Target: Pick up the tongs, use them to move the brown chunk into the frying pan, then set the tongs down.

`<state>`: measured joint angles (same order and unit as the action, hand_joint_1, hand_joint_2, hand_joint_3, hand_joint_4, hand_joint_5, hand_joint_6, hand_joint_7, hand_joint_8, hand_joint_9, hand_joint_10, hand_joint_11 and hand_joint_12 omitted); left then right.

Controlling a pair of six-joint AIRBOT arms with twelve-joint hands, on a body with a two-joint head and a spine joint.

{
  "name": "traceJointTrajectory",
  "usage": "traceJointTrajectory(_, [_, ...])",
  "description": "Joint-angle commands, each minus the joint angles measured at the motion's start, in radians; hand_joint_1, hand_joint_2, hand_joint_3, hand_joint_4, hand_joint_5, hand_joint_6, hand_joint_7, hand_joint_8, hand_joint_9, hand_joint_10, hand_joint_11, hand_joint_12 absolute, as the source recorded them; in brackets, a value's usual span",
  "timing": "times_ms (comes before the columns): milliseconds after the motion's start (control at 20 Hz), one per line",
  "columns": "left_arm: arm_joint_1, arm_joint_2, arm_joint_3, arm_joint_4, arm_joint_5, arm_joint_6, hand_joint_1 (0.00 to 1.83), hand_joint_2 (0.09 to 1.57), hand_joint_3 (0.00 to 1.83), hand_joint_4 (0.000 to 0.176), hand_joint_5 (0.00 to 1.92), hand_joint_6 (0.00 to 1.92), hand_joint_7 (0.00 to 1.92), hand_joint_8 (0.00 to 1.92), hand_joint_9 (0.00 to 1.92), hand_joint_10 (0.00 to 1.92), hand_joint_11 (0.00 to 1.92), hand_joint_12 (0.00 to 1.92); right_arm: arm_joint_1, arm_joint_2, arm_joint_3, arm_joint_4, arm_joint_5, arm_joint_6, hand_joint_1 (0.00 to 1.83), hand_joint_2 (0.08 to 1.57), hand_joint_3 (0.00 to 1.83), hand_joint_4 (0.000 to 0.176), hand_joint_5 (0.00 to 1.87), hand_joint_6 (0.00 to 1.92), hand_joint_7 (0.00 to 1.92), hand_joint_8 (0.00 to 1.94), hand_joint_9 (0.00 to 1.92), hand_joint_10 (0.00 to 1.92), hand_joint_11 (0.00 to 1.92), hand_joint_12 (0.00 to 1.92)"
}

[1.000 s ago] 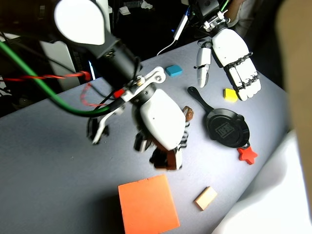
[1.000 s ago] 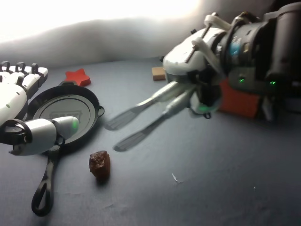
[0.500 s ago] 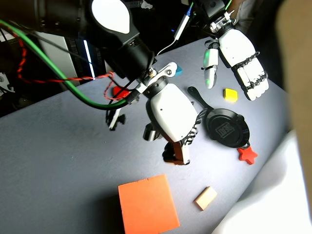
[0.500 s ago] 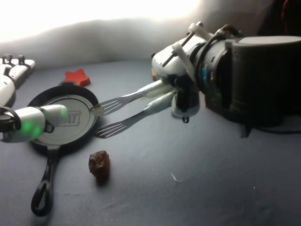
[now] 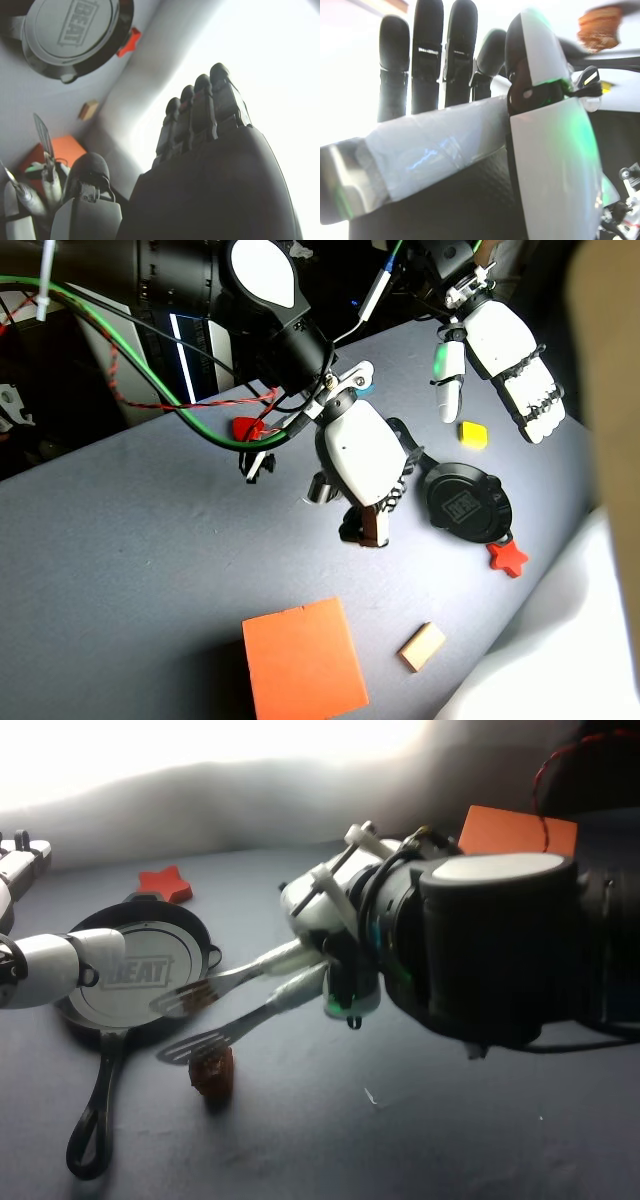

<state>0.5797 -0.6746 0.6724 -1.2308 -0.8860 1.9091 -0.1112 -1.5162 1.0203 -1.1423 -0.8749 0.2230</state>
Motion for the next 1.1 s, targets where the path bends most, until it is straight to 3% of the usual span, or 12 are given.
traceJointTrajectory(0, [-0.008,0.015,0.006,0.055,-0.075,-0.002,0.00,1.21,0.00,0.000,0.00,0.00,0.03,0.00,0.02,0.00,0.00,0.07,0.001,0.001,-0.002,-0.091,0.012,0.004,1.12,1.18,0.00,0.000,0.85,1.17,1.16,0.01,1.00,0.36,0.57,1.38])
traceJointTrajectory(750, [-0.007,0.014,0.007,0.054,-0.067,-0.002,0.00,1.21,0.00,0.000,0.00,0.00,0.03,0.01,0.02,0.00,0.00,0.10,-0.079,-0.041,0.055,-0.195,0.023,0.058,1.12,1.19,0.00,0.000,0.83,1.20,1.13,0.00,0.99,0.30,0.55,1.35])
traceJointTrajectory(1050, [-0.008,0.015,0.001,0.054,-0.068,0.002,0.00,1.22,0.00,0.000,0.00,0.00,0.01,0.00,0.00,0.00,0.00,0.02,-0.079,-0.038,0.054,-0.198,0.013,0.050,1.11,1.19,0.00,0.000,0.82,1.21,1.12,0.00,0.98,0.29,0.53,1.36])
